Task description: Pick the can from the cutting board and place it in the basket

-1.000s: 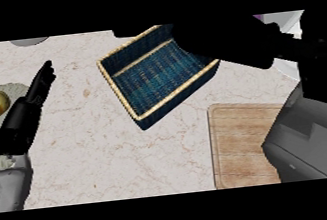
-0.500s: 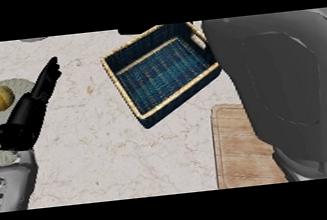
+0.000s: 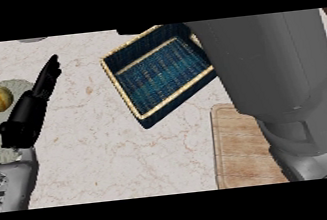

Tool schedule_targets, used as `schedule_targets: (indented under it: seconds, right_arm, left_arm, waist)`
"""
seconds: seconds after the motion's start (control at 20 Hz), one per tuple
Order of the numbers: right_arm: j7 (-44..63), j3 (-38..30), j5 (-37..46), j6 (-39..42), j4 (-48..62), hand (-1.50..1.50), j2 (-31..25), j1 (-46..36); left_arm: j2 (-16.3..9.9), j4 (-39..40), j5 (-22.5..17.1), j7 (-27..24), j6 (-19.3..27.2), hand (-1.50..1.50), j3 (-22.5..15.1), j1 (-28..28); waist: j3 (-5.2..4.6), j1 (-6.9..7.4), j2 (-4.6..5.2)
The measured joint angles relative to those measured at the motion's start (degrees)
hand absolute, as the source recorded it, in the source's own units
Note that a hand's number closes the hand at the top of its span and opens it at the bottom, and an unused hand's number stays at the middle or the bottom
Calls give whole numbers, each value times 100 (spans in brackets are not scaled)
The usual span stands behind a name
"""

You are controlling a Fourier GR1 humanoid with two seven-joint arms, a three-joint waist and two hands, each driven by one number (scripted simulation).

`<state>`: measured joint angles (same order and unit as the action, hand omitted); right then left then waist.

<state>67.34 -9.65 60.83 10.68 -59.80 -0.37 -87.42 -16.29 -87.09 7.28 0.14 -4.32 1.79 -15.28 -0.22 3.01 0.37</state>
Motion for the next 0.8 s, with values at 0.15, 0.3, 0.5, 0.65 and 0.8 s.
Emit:
schedule_targets:
  seconds: [0.15, 0.3, 0.5, 0.65, 0.8]
  right_arm:
    - [18, -56, 70, 100, 527, 150, 3, -144]
    - [28, -79, 163, 212, 1011, 150, 0, -340]
    - [-67, -163, 47, 412, 1519, -150, -5, -550]
    - [-106, -329, -174, 431, 1769, -150, -16, -686]
    - [-97, -368, -460, 357, 1954, -150, -17, -798]
  left_arm:
    - [-25, 27, 3, -6, 9, 0, 49, 31]
    - [-57, 11, -46, -9, -25, 0, 109, 78]
    - [-77, -19, -40, 16, -29, 0, 136, 95]
    - [-119, -48, -59, -47, -68, 0, 183, 174]
    - [-131, -15, -73, -104, -102, 0, 213, 226]
  waist:
    - [2, -69, -21]
    - [3, -99, -33]
    - [7, -138, -47]
    - [10, -137, -47]
    - [12, -136, -47]
